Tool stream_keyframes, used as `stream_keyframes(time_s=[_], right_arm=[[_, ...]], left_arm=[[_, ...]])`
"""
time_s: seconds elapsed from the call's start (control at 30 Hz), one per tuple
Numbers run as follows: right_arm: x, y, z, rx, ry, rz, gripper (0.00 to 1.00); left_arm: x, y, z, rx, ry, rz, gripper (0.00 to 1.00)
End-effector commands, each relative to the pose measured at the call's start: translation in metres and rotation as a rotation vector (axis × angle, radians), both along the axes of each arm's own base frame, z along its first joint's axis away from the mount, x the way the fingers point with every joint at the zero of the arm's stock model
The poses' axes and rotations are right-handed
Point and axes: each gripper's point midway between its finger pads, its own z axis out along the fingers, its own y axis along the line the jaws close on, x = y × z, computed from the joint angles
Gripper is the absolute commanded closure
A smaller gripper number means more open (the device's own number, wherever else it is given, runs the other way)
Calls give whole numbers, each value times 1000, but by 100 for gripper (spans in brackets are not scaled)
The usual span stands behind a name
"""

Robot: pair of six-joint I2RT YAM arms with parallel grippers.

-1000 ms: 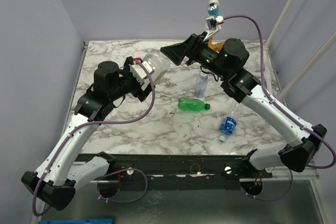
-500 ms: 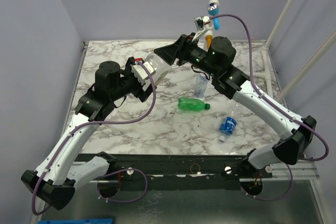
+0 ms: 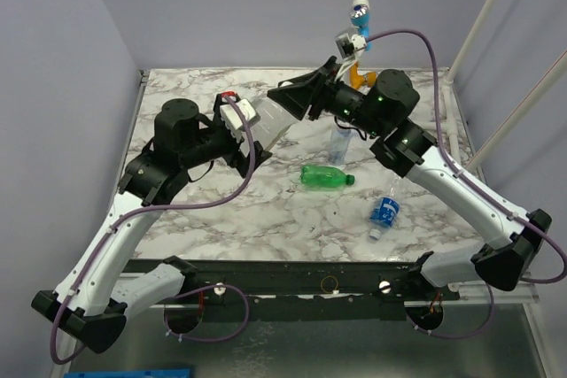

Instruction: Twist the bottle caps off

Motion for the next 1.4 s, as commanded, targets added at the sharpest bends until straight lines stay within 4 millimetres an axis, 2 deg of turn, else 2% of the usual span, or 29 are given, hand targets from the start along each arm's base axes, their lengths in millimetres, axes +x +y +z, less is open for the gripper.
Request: stream_keyframes(time_s=[0.0, 0.1, 0.2, 0.33, 0.53, 0.57, 0.63, 0.73, 0.77, 0.8, 0.83, 0.87, 0.9, 1.03, 1.2, 1.37], right_arm=[[-60, -7, 32, -18, -275, 215, 99], [-76, -9, 33, -44, -337, 280, 100], [-86, -13, 32, -76, -386, 320, 99], [-67, -19, 37, -80, -378, 195, 99], [-45, -7, 26, -65, -302, 149, 99], [-39, -5, 23, -57, -272, 131, 99], [-21, -3, 15, -58, -209, 65, 99], [4, -7, 5, -61, -114, -59, 99], [10, -10, 4, -60, -98, -94, 86], [14, -12, 5, -56, -83, -124, 55], [19, -16, 5, -59, -73, -158, 36], [23, -20, 9, -54, -66, -190, 25], [27, -24, 11, -51, -56, -227, 20], [36, -35, 24, -32, -34, -317, 19], [34, -24, 28, -30, -31, -269, 25], [35, -12, 17, -45, 4, -230, 28]], left_arm=[[-67, -17, 41, -132, 91, -242, 1], [-92, -22, 46, -153, 148, -353, 1], [-97, -21, 49, -158, 156, -361, 1], [-99, -21, 43, -155, 171, -367, 1], [-91, -28, 35, -170, 176, -378, 3], [-88, -30, 35, -176, 178, -374, 6], [-73, -31, 33, -173, 164, -329, 22], [-34, -23, 28, -138, 80, -167, 63], [-21, -18, 23, -119, 48, -100, 70], [-9, -13, 22, -108, 5, -51, 75], [1, -6, 21, -95, -35, 4, 79], [8, -3, 19, -86, -71, 35, 81], [13, 2, 18, -77, -108, 61, 83], [22, 11, 13, -61, -186, 112, 85], [32, 15, 9, -46, -207, 159, 85], [38, 17, 12, -53, -220, 188, 85]])
